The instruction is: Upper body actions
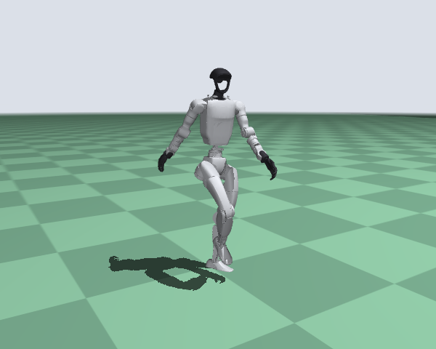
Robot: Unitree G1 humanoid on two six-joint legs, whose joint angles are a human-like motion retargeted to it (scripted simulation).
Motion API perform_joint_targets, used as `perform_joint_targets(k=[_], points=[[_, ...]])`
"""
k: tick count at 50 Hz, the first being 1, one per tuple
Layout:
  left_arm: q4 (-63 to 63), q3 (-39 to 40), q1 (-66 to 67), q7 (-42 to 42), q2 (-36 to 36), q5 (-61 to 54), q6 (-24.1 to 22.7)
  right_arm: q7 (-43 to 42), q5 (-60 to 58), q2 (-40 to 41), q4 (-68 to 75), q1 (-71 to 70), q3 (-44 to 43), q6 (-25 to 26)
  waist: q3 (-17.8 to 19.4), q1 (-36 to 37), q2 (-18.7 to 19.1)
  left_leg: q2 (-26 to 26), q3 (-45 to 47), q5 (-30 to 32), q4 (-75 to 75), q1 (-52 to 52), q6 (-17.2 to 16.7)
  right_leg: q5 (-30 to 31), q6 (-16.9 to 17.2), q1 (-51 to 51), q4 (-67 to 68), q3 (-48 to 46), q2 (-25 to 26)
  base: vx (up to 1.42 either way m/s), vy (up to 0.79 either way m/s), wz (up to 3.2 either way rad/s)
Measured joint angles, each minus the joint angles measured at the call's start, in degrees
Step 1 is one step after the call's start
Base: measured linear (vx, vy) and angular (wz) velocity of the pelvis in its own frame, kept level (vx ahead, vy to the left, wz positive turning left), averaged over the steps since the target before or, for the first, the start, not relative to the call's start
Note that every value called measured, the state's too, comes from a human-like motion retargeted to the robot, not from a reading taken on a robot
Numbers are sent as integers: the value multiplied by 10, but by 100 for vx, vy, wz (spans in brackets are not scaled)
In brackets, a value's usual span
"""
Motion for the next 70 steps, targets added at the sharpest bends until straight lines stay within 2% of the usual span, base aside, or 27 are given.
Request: perform_joint_targets(k=[6, 8, 10, 12, 13, 15, 18, 20, 22, 23, 25, 28, 33, 38, 40, 43, 44, 45, 47, 48, 50, 53, 56, 58, 62, 65, 70], points=[[86, 11, 110, -73, -20, -28, 43, 54, -41, 44, 0, -81, 47, -4, -39, 38, -19, -24, 30, -24, -6, 17, -13, 75, 27, 266, -364, 49, 49, 2, -10, -49], [125, 21, 189, -82, -33, -34, 63, 82, -79, 58, 0, -120, 81, 0, -66, 55, -27, -41, 43, -39, 8, 16, -17, 23, 65, 361, -533, 102, 81, 31, -12, -68], [164, 44, 278, -87, -37, -30, 91, 91, -110, 75, 0, -162, 118, -8, -90, 75, -33, -52, 60, -53, 41, 10, -25, -105, 79, 453, -662, 28, 65, 28, -10, -77], [201, 88, 353, -85, -31, -29, 133, 98, -125, 101, -3, -221, 168, -25, -100, 99, -53, -42, 134, -3, 114, -2, -42, -120, 46, 470, -724, -9, 44, -4, -15, -138], [217, 114, 379, -82, -29, -30, 154, 111, -125, 117, -13, -262, 190, -28, -97, 128, -76, -25, 186, 55, 190, -25, -51, -111, 52, 464, -733, 41, 24, -34, -17, -160], [239, 153, 420, -79, -18, -38, 182, 154, -113, 158, -83, -337, 212, -29, -69, 159, -86, 67, 166, 133, 436, -165, -33, -95, 56, 450, -743, 69, 13, -47, -24, -54], [239, 199, 476, -125, 6, -59, 202, 225, -102, 198, -217, -445, 248, -75, -2, 182, -93, 152, 115, 46, 750, -348, -2, -80, 39, 462, -751, 50, 24, -38, -35, 18], [239, 225, 504, -186, 17, -46, 224, 244, -126, 216, -295, -515, 235, -102, 45, 217, -108, 217, 140, 2, 878, -432, 41, -76, 26, 483, -760, 61, 25, -23, -31, -30], [239, 249, 524, -217, 27, -26, 245, 240, -124, 220, -356, -571, 218, -139, 85, 266, -126, 240, 185, -37, 939, -492, 79, -77, 14, 498, -761, 94, 21, -10, -26, -52], [239, 258, 534, -224, 34, -19, 249, 238, -112, 217, -385, -594, 213, -156, 98, 294, -136, 234, 203, -47, 951, -524, 81, -77, 8, 499, -761, 119, 17, 4, -16, -68], [239, 264, 554, -232, 46, -24, 247, 227, -83, 207, -435, -630, 211, -180, 107, 341, -160, 194, 240, -45, 931, -589, 81, -74, 5, 485, -754, 149, -5, 15, 3, -58], [239, 276, 585, -212, 43, -53, 243, 212, -66, 212, -470, -652, 215, -208, 92, 363, -193, 157, 261, -33, 893, -633, 36, -80, 7, 466, -734, 175, -35, 26, 10, -14], [239, 293, 535, -208, 16, -84, 216, 209, -63, 228, -474, -658, 239, -226, 51, 314, -183, 169, 237, -34, 891, -575, 23, -84, 6, 465, -749, 148, -14, -3, 1, 53], [200, 239, 468, -225, 4, -74, 181, 201, -104, 232, -427, -557, 256, -230, -34, 267, -150, 144, 193, -9, 756, -396, -4, -87, 18, 457, -769, 107, 14, 15, 9, 61], [193, 202, 436, -199, 2, -83, 169, 196, -135, 229, -387, -498, 257, -220, -57, 248, -135, 88, 167, 22, 618, -296, -27, -98, 29, 464, -765, 88, 19, 20, 16, 56], [195, 139, 380, -126, 3, -105, 146, 205, -205, 212, -296, -387, 248, -178, -74, 201, -96, -22, 95, 103, 269, -91, -53, -129, 42, 488, -730, 54, 54, 30, 21, 56], [196, 119, 360, -105, 3, -108, 138, 204, -231, 204, -261, -353, 240, -160, -75, 187, -77, -42, 85, 48, 169, -27, -46, -136, 45, 490, -703, 42, 73, 37, 19, 26], [196, 100, 340, -87, 2, -110, 131, 201, -257, 194, -224, -319, 230, -142, -74, 177, -58, -57, 85, -48, 79, 35, -31, -140, 47, 491, -671, 32, 94, 32, 20, 52], [183, 70, 291, -87, -5, -107, 127, 170, -302, 159, -130, -279, 206, -98, -85, 108, -31, -34, 124, -46, -9, 62, -4, -7, 43, 414, -511, -64, 61, 6, 24, 95], [175, 59, 250, -99, -5, -105, 128, 148, -318, 137, -85, -276, 188, -67, -86, 85, -20, -29, 66, -34, -5, 27, -7, 72, 57, 319, -379, -39, 28, -31, 26, 81], [147, 50, 169, -124, 0, -85, 118, 94, -298, 96, -13, -265, 159, 1, -38, 37, -10, -15, 20, -22, 9, 7, -8, 130, 57, 169, -187, 44, 46, -56, 25, 70], [89, 41, 36, -164, 32, -34, 112, 79, -196, 44, 0, -222, 122, 80, 43, 8, -9, -25, 10, -17, 20, -17, 16, 41, -12, 19, 52, 2, -64, -66, 26, 39], [27, 56, -36, -123, 29, 14, 101, 81, -121, 15, 0, -162, 91, 98, 98, -24, 2, -12, -32, -12, 35, -28, 21, 19, -29, -88, 143, -5, -51, -36, 15, 38], [-10, 45, -40, -97, 26, 8, 78, 64, -100, 6, 0, -108, 67, 92, 88, -35, 10, -4, -33, -6, 28, -34, 21, 5, -39, -136, 149, -16, -29, 19, -6, 4], [-72, 1, 14, -95, 10, -19, 37, 13, -62, -6, 0, 5, 29, 74, 14, -25, 10, -12, -29, -4, 15, -39, 18, -26, -53, -120, 100, -27, -36, 49, -16, -16], [-82, -33, 40, -108, -11, -12, 33, 0, -28, 17, 0, 25, 10, 75, 5, 22, -3, -17, -18, -6, 6, -22, 10, -2, -11, -22, 0, 2, -5, 3, -17, -37], [-19, -21, 136, -117, -35, 1, 36, 39, -38, 46, 0, -30, 50, 54, -22, 55, -4, -19, 31, -21, -8, 3, -5, 46, 26, 226, -326, 43, 53, 8, -6, -58]])
